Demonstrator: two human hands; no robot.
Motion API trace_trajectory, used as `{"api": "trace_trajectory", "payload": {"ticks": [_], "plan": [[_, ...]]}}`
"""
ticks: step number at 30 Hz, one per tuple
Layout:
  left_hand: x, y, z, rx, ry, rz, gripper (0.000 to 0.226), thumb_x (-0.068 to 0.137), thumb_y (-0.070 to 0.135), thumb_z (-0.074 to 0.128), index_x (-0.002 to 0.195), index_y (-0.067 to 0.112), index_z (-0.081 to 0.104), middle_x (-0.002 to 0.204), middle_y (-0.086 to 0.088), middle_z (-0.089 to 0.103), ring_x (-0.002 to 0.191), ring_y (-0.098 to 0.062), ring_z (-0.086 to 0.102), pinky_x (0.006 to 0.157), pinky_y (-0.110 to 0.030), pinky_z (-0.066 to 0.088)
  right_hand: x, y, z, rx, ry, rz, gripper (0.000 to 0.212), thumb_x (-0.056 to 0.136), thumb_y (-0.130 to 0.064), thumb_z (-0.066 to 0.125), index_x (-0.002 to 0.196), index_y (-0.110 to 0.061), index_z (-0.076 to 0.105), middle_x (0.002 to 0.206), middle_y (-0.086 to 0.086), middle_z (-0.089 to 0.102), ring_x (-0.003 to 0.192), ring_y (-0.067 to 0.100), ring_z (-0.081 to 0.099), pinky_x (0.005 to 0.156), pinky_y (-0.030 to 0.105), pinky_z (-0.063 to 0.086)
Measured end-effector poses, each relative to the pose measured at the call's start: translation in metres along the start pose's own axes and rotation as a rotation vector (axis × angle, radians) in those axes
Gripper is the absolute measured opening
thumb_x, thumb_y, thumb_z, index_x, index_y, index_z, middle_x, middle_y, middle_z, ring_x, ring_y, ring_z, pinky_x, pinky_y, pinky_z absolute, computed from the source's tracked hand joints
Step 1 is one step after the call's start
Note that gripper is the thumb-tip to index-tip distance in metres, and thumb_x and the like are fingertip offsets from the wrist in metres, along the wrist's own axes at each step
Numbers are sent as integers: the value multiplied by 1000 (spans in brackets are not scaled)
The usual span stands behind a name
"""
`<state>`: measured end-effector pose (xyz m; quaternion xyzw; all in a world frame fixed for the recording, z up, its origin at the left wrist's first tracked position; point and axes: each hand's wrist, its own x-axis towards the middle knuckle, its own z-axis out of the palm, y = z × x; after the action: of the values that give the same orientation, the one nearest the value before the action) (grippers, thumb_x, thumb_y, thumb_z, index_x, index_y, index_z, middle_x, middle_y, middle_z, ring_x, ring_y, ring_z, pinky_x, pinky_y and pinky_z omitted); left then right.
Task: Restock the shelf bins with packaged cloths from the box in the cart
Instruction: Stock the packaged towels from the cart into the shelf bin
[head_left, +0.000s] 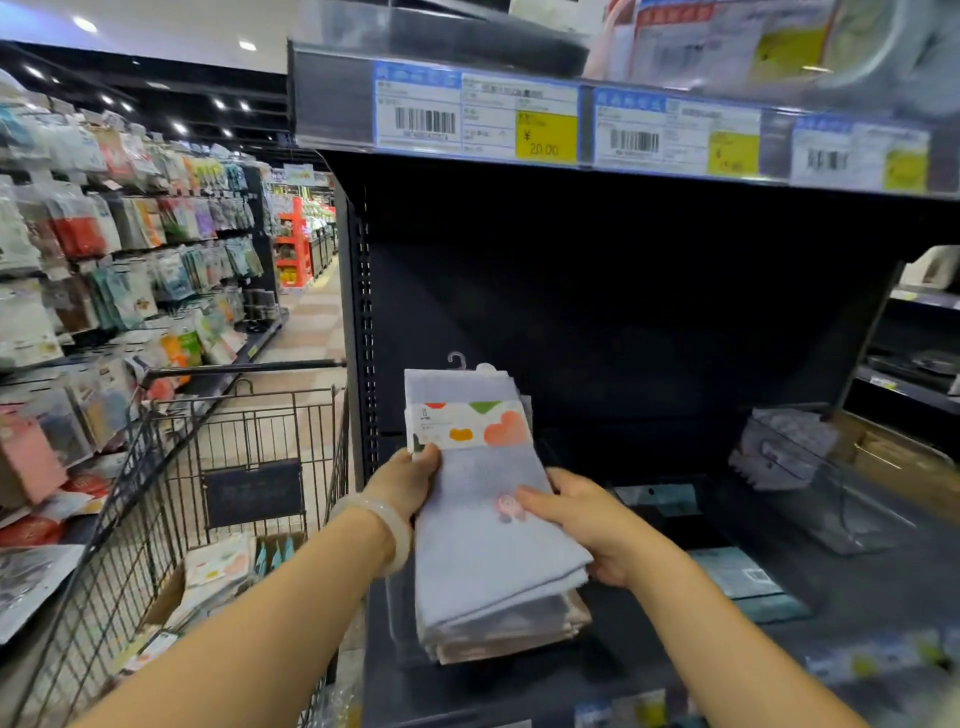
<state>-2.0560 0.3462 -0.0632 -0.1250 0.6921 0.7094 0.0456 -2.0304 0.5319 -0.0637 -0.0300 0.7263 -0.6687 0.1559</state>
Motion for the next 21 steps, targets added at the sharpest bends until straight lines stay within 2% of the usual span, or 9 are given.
{"api": "trace_trajectory", "payload": {"ticks": [3,7,9,11,13,15,16,18,21], "plan": [[-2,-7,5,384,180,55,31,98,32,46,108,4,54,97,-7,58,88,-25,55,80,-30,43,6,16,-3,-377,144,58,39,88,-26,65,121,-12,51,104,11,66,93,22,65,73,29,53],[2,-16,11,434,264,62,28,92,35,54,105,11,52,103,-12,63,90,-35,65,83,-45,56,4,15,-5,-680,222,19,31,82,-36,69,101,-14,59,100,8,67,91,20,64,78,34,52],[10,-22,14,450,292,57,30,87,37,58,104,14,47,111,-15,57,94,-39,65,81,-51,56,6,13,-6,-700,221,28,44,83,-36,68,117,-11,56,115,8,62,101,19,60,86,33,51],[10,-23,17,389,286,15,34,91,34,55,112,10,45,114,-18,56,96,-38,64,86,-52,54,6,12,-3,-596,184,45,60,86,-35,65,137,-10,41,132,7,52,110,17,54,88,27,45],[8,-23,20,331,241,-74,38,97,34,44,119,3,47,105,-18,61,83,-29,60,88,-44,52,5,12,1,-458,116,66,65,88,-32,63,142,-12,34,136,5,49,113,17,53,93,28,45],[9,-20,20,335,200,-151,47,101,36,33,121,-2,51,93,-15,59,75,-25,54,84,-34,46,4,12,6,-426,77,67,58,89,-29,63,139,-16,36,133,3,52,113,17,53,95,30,45],[10,-18,20,315,194,-158,49,102,36,30,124,-2,51,100,-15,59,84,-27,57,89,-31,43,5,13,7,-421,72,55,55,88,-27,63,136,-18,38,130,2,54,112,17,54,96,32,45],[9,-9,22,271,195,-142,49,102,34,30,130,-2,49,125,-19,57,115,-33,54,107,-38,36,7,13,5,-379,89,48,54,85,-24,66,133,-18,41,124,2,57,110,19,57,99,37,47],[6,-2,26,392,154,-99,45,104,26,28,135,-2,43,139,-21,47,129,-34,43,111,-39,31,9,11,2,-310,118,56,52,84,-21,67,130,-18,44,121,4,59,109,22,59,99,43,47]]}}
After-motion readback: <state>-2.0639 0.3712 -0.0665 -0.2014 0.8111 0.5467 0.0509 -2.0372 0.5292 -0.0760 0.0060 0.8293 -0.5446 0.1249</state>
